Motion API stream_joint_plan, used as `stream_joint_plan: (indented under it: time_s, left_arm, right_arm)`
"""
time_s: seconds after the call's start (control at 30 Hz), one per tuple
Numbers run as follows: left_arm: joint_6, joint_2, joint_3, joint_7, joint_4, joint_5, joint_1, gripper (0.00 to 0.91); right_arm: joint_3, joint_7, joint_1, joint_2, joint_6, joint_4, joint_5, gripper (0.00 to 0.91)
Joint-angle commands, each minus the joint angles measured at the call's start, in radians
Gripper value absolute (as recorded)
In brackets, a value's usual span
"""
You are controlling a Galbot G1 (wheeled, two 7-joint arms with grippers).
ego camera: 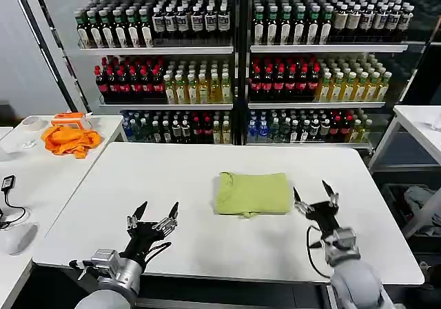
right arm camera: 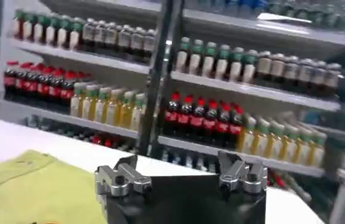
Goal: Fold and organize the clothes.
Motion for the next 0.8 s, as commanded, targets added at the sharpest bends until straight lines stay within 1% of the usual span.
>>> stream_joint_plan:
  time_s: [0.03, 0.2, 0.3, 0.43, 0.53, 0.8]
  left_arm:
    - [-0.003, 0.0, 0.006, 0.007, -0.013, 0.019, 0.001, 0.907]
    - [-0.002, -0.003, 0.012, 0.012, -0.017, 0.019, 0.001, 0.907]
    - [-0.002, -0.003, 0.017, 0.014, -0.017, 0.018, -0.001, 0.907]
    - [-0.002, -0.004, 0.023, 0.018, -0.016, 0.02, 0.001, 0.907]
    - [-0.002, -0.007, 0.027, 0.022, -0.017, 0.022, 0.002, 0.907]
    - [-0.002, 0.002, 0.033, 0.03, -0.009, 0.021, -0.014, 0.907]
  right_arm:
    - [0.16, 0.042, -0.376, 0.12, 0.01, 0.254, -0.019, 0.907]
    - [0.183, 0.017, -0.422, 0.13, -0.008, 0.273, -0.015, 0.907]
    - [0.188, 0.012, -0.425, 0.134, -0.014, 0.286, -0.015, 0.907]
    - [0.195, 0.005, -0.426, 0.141, -0.001, 0.299, -0.018, 0.907]
    - [0.198, 0.01, -0.43, 0.145, 0.009, 0.312, -0.037, 0.907]
    - [0.203, 0.014, -0.442, 0.161, 0.015, 0.342, -0.054, 0.907]
